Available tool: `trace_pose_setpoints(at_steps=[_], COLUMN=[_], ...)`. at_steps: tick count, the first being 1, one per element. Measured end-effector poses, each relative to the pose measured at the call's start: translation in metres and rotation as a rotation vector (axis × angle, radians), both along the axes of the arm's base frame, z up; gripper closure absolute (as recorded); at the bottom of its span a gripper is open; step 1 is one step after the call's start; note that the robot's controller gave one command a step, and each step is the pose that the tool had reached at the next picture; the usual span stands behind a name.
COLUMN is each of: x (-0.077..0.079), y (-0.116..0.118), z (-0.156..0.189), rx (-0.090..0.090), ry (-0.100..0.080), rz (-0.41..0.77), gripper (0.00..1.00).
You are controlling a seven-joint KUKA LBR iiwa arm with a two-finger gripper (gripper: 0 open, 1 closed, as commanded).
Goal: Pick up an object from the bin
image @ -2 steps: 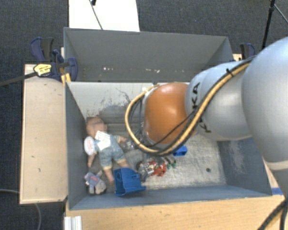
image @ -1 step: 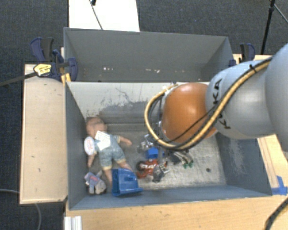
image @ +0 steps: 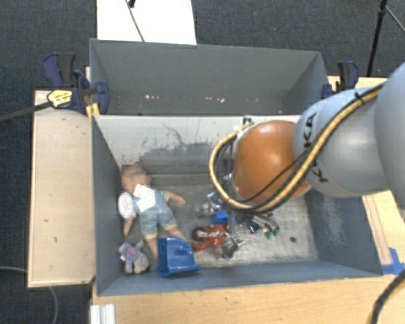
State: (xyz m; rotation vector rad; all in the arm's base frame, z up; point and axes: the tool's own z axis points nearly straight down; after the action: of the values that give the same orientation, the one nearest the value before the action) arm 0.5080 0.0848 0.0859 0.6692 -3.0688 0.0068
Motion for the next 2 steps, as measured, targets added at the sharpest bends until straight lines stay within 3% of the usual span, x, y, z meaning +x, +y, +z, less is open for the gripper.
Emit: trace_pose_setpoints(at_steps=[1,2], x=[0.0008,0.0008], y=[0.0246,0.0246], z=[-0.0138,-0.0138], rx=[0.008,0.008], ry=[-0.006,-0.006], rz=[0.062,0.061], gripper=[1.00,1.00])
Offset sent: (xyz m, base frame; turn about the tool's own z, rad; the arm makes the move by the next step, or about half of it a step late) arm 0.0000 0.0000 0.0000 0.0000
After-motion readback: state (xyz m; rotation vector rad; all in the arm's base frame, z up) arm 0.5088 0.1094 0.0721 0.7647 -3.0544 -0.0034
